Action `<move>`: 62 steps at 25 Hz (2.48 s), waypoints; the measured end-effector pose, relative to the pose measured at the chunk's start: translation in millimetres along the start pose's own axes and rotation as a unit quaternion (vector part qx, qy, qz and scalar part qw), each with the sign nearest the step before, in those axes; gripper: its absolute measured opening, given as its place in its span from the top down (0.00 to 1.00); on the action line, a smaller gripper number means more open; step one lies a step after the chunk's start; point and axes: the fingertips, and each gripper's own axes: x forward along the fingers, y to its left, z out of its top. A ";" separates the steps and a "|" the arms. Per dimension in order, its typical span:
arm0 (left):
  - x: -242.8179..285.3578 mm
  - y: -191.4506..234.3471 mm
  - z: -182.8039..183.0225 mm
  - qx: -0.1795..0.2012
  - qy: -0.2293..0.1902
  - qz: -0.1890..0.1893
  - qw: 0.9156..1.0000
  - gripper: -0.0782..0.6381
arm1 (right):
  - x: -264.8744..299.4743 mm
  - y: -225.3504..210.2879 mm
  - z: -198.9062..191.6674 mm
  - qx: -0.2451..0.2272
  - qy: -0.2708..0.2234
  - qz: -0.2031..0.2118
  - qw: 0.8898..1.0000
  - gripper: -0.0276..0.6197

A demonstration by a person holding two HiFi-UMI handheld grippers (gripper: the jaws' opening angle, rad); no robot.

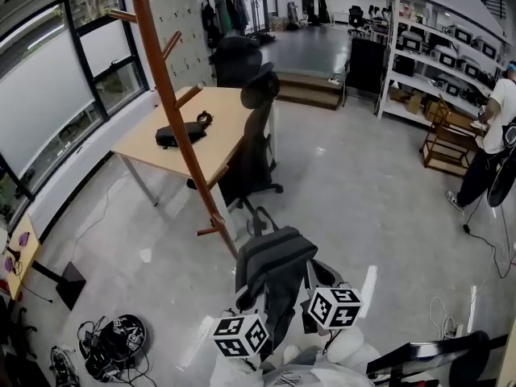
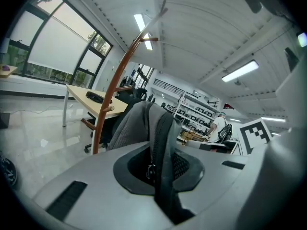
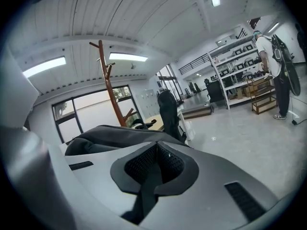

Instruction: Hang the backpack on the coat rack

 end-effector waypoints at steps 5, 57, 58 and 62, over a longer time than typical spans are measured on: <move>15.3 -5.6 17.0 0.001 -0.017 -0.005 1.000 0.86 | 12.2 -13.6 8.8 0.016 -0.002 -0.009 1.000 0.94; 90.3 44.6 89.7 -0.044 -0.221 0.102 0.969 0.86 | 7.5 -85.0 -19.4 -0.017 0.070 -0.087 0.994 0.94; 90.2 45.9 88.2 -0.049 -0.220 0.103 0.969 0.86 | 7.7 -84.6 -19.4 -0.018 0.071 -0.086 0.994 0.94; 91.0 51.3 80.6 -0.064 -0.215 0.110 0.968 0.86 | 7.8 -84.7 -21.9 -0.022 0.076 -0.084 0.993 0.94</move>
